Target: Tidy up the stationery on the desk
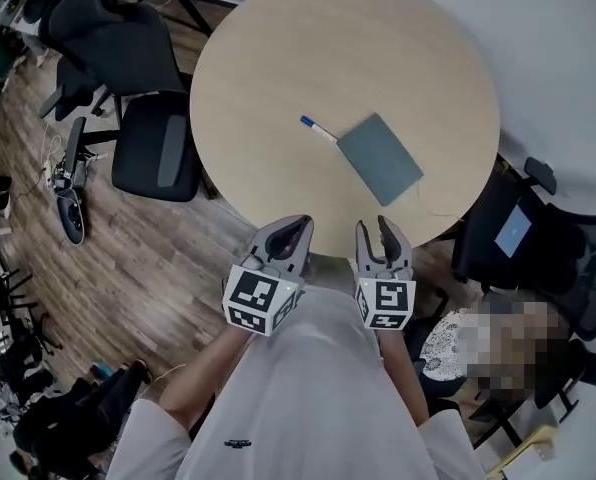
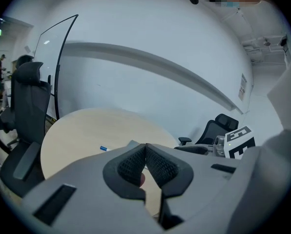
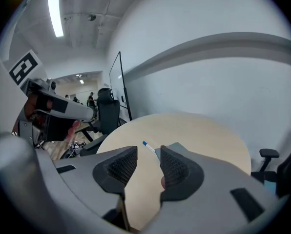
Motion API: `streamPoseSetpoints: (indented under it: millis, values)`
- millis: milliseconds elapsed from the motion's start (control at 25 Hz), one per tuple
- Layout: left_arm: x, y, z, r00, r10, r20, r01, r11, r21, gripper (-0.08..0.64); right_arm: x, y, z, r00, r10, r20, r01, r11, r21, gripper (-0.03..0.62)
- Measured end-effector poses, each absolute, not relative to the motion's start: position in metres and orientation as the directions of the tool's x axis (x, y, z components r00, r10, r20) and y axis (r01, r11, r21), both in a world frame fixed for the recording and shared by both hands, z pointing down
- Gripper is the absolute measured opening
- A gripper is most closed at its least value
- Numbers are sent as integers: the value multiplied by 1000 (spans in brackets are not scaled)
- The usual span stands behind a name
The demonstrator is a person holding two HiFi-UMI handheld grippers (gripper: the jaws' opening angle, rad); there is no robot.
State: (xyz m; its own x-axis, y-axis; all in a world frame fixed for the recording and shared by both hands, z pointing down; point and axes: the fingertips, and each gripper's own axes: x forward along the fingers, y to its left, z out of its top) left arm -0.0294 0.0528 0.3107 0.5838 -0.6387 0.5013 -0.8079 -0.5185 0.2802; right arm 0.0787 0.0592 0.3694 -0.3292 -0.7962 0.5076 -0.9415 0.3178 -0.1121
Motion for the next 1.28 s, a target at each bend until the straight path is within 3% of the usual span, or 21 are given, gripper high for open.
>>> streamPoseSetpoints:
  millis: [840,1280]
  values:
    - [-37,-18,437,587,-545,598,-802,-494,336,17,73,-43,518,-164,-707,688,-895,400,198,179]
    - [-51,-18,473,590,-506,629,-804,-444,396,17,66,-73,560,-109,-700,706,-770,508,385,212]
